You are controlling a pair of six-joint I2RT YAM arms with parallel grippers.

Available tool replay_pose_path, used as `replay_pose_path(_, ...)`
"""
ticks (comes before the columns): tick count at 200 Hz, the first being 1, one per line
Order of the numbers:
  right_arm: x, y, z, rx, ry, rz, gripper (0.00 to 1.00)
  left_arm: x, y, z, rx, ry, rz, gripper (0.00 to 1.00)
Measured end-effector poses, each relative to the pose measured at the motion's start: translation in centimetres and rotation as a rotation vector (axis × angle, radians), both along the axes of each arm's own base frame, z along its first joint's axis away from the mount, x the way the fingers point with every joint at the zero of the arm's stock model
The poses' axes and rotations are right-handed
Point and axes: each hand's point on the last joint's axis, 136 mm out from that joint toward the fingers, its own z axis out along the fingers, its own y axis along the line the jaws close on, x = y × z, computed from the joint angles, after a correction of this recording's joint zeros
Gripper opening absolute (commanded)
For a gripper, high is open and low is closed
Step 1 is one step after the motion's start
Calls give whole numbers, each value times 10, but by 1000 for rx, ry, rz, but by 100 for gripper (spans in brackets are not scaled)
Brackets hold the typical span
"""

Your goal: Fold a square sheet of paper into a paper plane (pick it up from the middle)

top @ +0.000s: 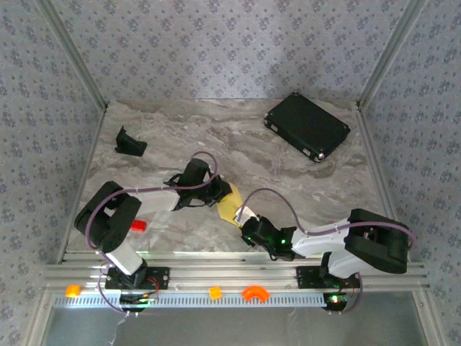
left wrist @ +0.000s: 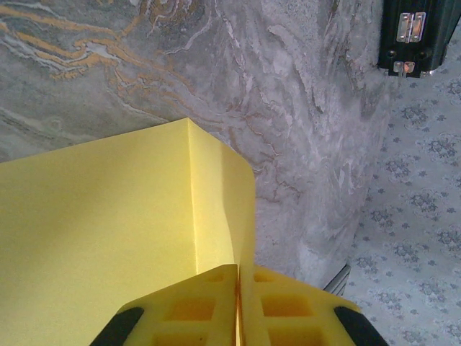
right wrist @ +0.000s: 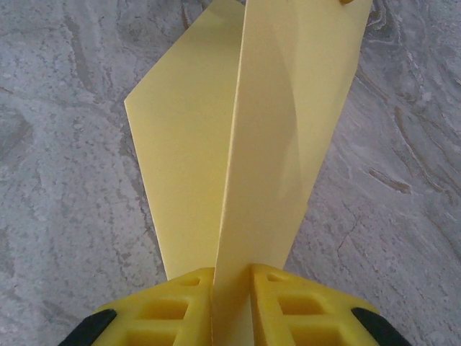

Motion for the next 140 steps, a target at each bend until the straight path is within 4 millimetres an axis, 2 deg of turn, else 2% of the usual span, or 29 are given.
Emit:
replay_pose_path(47, 0, -4, -3, 3, -2, -15, 23, -1, 1, -1, 4, 5, 0, 8)
replay_pose_path(110, 2, -6, -3, 18, -4, -25, 15, -1, 1, -1, 5, 6, 0, 7)
replay_pose_path(140, 3, -7, -4, 21, -4, -29, 19, -1, 1, -2, 8, 9, 0, 7)
